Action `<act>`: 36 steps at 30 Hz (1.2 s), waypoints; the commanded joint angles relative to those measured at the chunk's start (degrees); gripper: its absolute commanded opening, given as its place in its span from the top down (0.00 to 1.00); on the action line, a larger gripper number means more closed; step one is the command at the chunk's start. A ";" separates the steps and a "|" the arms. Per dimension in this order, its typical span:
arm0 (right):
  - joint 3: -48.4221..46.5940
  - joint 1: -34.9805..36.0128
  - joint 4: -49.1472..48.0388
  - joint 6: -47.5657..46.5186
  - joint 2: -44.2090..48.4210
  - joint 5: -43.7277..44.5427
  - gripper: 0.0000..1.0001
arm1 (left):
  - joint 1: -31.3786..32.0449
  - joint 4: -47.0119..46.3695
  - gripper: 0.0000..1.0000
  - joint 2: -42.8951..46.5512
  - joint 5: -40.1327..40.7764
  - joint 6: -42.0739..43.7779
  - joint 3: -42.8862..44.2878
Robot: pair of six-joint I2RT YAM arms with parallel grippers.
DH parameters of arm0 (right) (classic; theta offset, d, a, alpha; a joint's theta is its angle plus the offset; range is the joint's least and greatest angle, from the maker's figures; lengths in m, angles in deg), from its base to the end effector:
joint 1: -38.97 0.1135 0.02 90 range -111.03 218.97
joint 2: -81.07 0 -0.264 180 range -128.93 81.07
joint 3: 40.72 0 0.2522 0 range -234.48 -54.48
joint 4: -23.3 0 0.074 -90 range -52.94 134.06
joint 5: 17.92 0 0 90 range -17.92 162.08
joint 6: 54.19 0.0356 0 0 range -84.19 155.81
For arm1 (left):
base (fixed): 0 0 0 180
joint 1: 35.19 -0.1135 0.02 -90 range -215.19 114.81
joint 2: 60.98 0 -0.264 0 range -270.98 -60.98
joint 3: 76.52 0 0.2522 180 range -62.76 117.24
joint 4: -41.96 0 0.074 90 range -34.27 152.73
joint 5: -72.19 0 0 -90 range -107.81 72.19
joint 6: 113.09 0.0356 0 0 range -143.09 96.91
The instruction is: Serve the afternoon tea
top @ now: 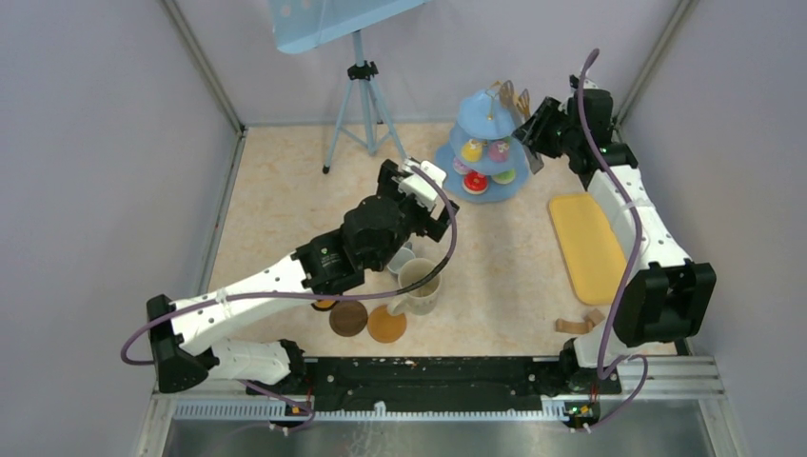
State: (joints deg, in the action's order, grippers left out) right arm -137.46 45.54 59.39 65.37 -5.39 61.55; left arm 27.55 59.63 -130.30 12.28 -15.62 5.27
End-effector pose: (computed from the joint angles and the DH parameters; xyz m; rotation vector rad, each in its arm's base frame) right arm 0.3469 0.0465 0.3745 0.2937 2.0415 0.5809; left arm 0.1429 -0.2384 0.4054 0.6026 1.5444 -0.2985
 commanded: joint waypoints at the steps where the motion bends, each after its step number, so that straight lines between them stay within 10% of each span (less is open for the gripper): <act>1: -3.42 1.71 -2.71 -1.09 0.48 1.68 0.57 | 0.19 -2.64 0.01 -0.02 0.77 1.03 -0.55; 21: -1.37 2.75 8.93 -5.89 13.82 20.36 0.53 | 0.19 -6.45 0.01 3.96 1.45 2.52 -6.10; 30: 18.57 2.36 19.92 -9.21 31.94 43.44 0.53 | 0.26 -8.12 0.01 5.23 0.54 2.41 -8.07; 36: 29.13 -7.03 23.27 -2.07 34.14 38.49 0.50 | 0.32 -8.83 0.01 5.17 -0.17 2.35 -8.74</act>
State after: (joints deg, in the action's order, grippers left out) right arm -113.88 45.49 80.55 58.77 28.51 101.22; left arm 27.55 54.29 -126.34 12.85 -13.68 -3.03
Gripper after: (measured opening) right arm 0.494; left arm 0.987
